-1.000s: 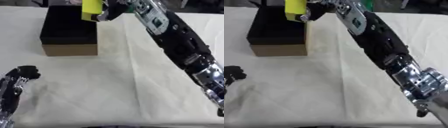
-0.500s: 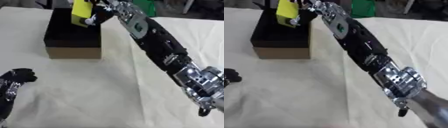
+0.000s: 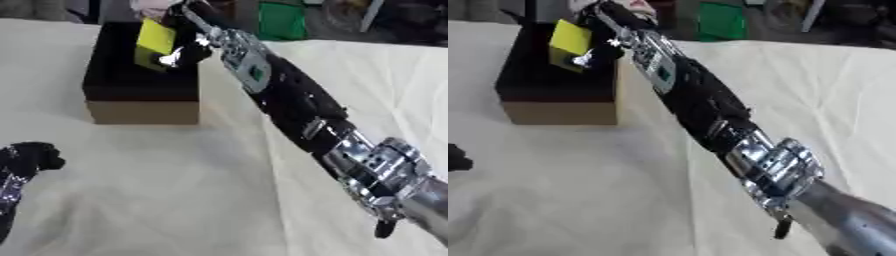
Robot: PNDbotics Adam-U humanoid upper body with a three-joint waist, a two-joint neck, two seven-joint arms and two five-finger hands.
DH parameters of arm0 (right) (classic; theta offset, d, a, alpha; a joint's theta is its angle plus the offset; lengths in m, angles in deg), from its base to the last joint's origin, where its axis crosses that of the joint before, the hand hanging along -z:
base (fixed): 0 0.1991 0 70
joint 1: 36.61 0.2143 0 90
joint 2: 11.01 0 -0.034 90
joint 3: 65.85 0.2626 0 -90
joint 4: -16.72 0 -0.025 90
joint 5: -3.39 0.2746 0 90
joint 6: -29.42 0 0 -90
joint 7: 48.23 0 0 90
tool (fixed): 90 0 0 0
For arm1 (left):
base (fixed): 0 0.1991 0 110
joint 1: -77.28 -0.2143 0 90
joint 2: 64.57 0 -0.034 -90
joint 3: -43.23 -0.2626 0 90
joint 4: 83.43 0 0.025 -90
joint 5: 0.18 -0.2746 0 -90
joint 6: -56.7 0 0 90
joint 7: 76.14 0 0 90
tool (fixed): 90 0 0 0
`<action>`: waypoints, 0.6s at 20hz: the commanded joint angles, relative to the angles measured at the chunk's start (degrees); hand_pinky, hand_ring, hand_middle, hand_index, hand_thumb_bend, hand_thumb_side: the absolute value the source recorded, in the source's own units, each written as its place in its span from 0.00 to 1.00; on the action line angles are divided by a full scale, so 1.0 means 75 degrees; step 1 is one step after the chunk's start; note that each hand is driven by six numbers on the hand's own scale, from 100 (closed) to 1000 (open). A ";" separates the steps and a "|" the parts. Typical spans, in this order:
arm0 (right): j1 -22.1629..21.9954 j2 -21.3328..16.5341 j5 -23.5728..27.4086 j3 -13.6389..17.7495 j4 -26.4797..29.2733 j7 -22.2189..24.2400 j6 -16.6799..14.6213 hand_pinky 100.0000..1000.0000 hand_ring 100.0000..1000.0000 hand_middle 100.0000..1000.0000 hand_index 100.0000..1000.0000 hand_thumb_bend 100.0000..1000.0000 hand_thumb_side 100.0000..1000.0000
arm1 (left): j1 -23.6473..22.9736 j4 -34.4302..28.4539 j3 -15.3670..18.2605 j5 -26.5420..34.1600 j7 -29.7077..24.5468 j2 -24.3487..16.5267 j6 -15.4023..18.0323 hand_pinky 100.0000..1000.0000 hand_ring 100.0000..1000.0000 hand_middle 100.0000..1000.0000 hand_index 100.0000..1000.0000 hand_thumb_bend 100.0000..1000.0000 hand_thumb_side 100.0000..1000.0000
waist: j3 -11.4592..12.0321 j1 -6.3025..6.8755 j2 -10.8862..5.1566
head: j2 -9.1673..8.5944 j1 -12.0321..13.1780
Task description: Pick up objects on the table and place them in the box.
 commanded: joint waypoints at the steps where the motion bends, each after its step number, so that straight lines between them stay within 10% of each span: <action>1: 0.0116 -0.0043 -0.0140 0.0064 0.0007 0.0184 -0.0166 0.72 0.83 0.70 0.84 0.58 0.29 | 0.0116 -0.0161 -0.0012 0.0061 -0.0037 -0.0012 0.0004 0.66 0.57 0.53 0.64 0.39 0.62 | -0.0018 0.0049 -0.0108 | -0.0025 -0.0003; 12: -0.0119 -0.0322 0.0887 -0.0082 0.1054 0.0292 -0.0009 0.69 0.84 0.69 0.86 0.46 0.23 | -0.0006 -0.0139 0.0076 0.0041 0.0060 -0.0005 0.0002 0.66 0.57 0.53 0.64 0.39 0.62 | -0.0398 0.0137 -0.0186 | 0.0045 0.0187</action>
